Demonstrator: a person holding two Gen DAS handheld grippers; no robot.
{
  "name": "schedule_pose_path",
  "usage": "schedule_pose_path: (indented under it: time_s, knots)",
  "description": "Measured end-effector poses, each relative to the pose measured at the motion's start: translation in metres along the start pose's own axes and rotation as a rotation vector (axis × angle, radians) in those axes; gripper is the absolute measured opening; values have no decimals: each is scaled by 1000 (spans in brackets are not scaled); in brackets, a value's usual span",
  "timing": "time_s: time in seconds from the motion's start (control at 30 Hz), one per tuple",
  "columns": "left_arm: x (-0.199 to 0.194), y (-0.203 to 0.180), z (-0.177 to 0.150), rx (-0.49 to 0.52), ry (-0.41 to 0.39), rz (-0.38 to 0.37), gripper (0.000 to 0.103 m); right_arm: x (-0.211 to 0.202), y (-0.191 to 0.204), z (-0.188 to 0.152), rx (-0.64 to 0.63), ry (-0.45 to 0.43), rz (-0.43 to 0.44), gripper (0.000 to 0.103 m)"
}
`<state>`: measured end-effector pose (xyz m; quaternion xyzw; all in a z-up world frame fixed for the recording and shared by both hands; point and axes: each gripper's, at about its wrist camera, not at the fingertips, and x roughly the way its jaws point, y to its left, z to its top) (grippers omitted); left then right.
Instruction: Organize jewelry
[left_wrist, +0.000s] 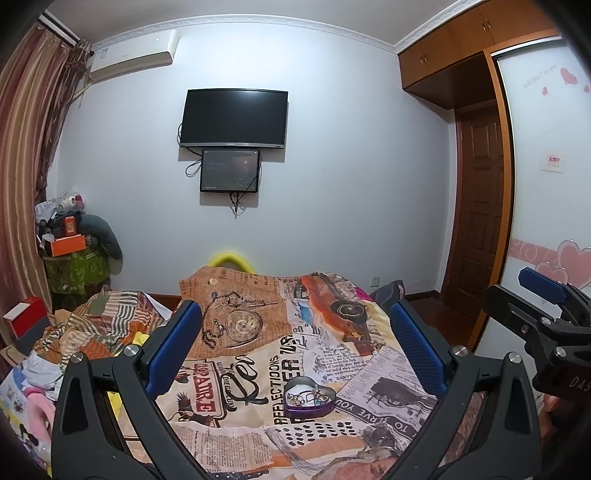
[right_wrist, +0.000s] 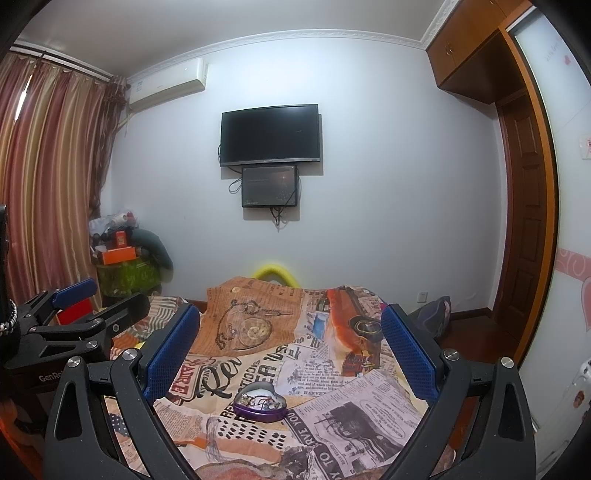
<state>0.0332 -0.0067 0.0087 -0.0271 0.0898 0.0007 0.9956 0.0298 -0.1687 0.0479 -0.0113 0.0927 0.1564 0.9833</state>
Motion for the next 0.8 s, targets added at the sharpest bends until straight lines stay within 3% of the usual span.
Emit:
schedule_pose_path:
  time_s: [0.8]
  knots:
    - [11,-2,-6,-2,19,-16,102,7,-3,-5,15,24,-6,98]
